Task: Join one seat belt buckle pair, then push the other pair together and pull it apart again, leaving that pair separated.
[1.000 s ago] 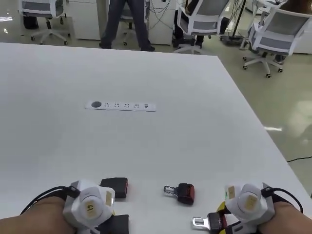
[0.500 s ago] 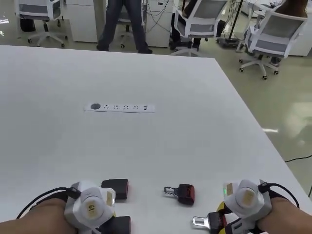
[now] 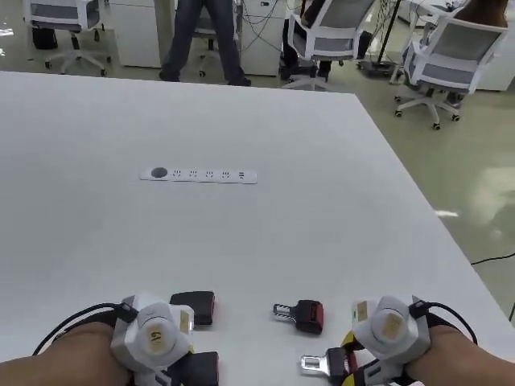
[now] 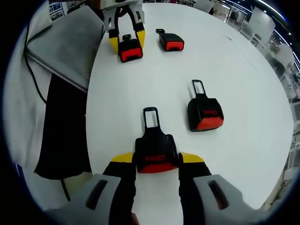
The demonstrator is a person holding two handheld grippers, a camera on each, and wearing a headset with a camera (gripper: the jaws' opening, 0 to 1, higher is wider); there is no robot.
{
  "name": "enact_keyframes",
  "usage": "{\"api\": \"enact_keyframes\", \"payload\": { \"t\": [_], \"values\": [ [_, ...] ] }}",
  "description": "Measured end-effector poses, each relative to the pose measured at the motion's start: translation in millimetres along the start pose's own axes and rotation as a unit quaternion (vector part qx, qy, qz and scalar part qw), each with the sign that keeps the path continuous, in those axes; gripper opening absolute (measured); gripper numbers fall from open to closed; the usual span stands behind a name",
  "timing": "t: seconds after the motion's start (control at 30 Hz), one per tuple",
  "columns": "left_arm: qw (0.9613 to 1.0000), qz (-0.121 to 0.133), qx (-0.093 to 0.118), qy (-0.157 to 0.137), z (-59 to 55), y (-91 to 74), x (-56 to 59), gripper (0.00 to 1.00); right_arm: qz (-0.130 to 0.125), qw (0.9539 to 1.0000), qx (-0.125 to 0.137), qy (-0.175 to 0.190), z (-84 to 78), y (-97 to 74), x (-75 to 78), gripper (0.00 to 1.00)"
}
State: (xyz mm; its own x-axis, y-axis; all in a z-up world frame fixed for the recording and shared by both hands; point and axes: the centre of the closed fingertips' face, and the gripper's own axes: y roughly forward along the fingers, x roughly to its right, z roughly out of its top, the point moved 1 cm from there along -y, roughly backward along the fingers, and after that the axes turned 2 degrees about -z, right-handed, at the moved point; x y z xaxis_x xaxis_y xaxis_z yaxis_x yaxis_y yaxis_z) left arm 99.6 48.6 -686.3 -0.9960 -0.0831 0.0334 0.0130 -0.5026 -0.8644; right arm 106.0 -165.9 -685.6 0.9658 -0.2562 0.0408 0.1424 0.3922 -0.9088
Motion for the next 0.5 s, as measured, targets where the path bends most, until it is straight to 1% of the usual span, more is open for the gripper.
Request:
{"api": "enact_keyframes", "payload": {
  "t": [0.17, 0.23, 0.33, 0.43, 0.5],
  "values": [
    [1.0000, 0.000, 0.003, -0.003, 0.2, -0.2, 0.7, 0.34, 0.001, 0.9998, 0.018, 0.000, 18.0, 10.1, -3.9, 0.33],
    [1.0000, 0.001, 0.004, -0.005, 0.4, -0.3, 0.9, 0.34, 0.003, 0.9997, 0.025, -0.003, 27.9, 14.2, -10.6, 0.33],
    [1.0000, 0.002, 0.006, -0.007, -0.3, -0.1, 0.6, 0.34, 0.004, 0.9994, 0.033, -0.006, 37.5, 20.5, -13.2, 0.33],
    [1.0000, 0.001, 0.006, -0.007, -1.1, 0.8, 0.1, 0.34, 0.007, 0.9990, 0.041, -0.013, 52.9, 28.0, -23.4, 0.33],
    [1.0000, 0.000, 0.004, -0.007, -1.3, 1.2, -0.2, 0.34, 0.008, 0.9989, 0.045, -0.015, 60.0, 31.8, -26.6, 0.33]
  ]
}}
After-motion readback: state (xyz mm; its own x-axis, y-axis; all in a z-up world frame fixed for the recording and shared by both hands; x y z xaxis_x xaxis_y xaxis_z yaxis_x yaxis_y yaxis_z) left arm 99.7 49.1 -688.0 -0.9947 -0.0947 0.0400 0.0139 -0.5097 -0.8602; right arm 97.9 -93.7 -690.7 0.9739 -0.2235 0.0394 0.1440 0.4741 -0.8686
